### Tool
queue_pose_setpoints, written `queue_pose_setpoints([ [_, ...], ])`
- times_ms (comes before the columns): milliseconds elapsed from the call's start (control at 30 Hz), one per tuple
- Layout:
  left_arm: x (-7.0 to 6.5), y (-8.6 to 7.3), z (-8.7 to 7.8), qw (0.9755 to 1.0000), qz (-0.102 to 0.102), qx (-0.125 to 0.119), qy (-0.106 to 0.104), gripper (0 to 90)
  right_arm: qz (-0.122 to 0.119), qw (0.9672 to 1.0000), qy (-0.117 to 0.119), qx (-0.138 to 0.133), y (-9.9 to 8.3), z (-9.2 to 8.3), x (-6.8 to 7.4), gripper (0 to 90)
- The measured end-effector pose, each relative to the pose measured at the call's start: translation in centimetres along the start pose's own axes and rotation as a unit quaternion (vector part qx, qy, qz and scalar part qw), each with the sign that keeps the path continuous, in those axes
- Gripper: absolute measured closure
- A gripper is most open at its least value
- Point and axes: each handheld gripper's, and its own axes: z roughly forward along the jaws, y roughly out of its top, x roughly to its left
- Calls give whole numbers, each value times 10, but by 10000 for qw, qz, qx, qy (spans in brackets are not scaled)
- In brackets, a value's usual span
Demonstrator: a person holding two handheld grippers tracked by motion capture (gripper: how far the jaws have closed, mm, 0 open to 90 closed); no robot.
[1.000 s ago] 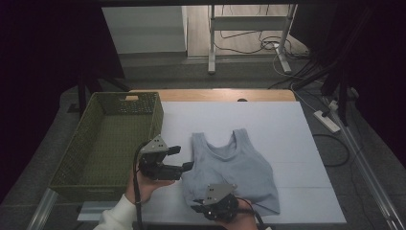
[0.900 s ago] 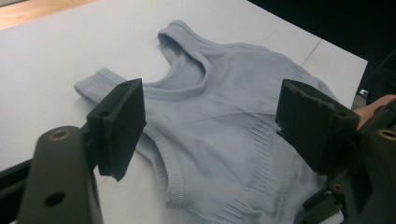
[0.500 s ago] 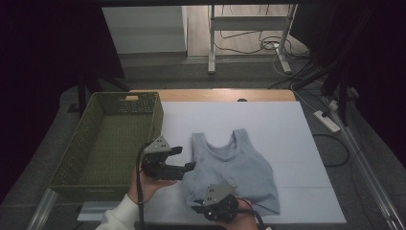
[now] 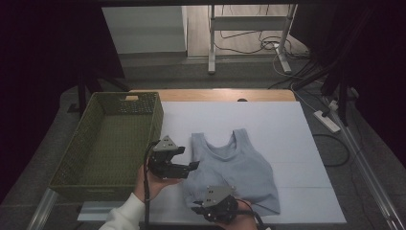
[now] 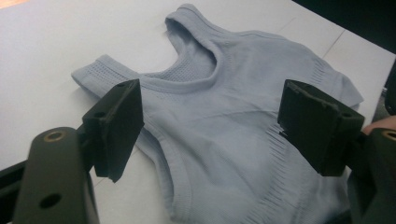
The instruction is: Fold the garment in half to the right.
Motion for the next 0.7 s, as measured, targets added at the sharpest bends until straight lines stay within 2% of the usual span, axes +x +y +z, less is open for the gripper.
queue_pose_setpoints([
  [133,3,1,12,9998,-35,68,165,225,-16,10000,3,6,0,0,0,812],
  [367,15,-2,39,9989,-131,377,248,223,-8,10000,-6,20,-1,1,3,812],
  [467,19,-2,43,9988,-237,378,213,223,-3,10000,11,22,-2,1,2,812],
  [700,28,-2,56,9976,-428,426,328,226,-6,10000,-9,41,-2,1,3,811],
])
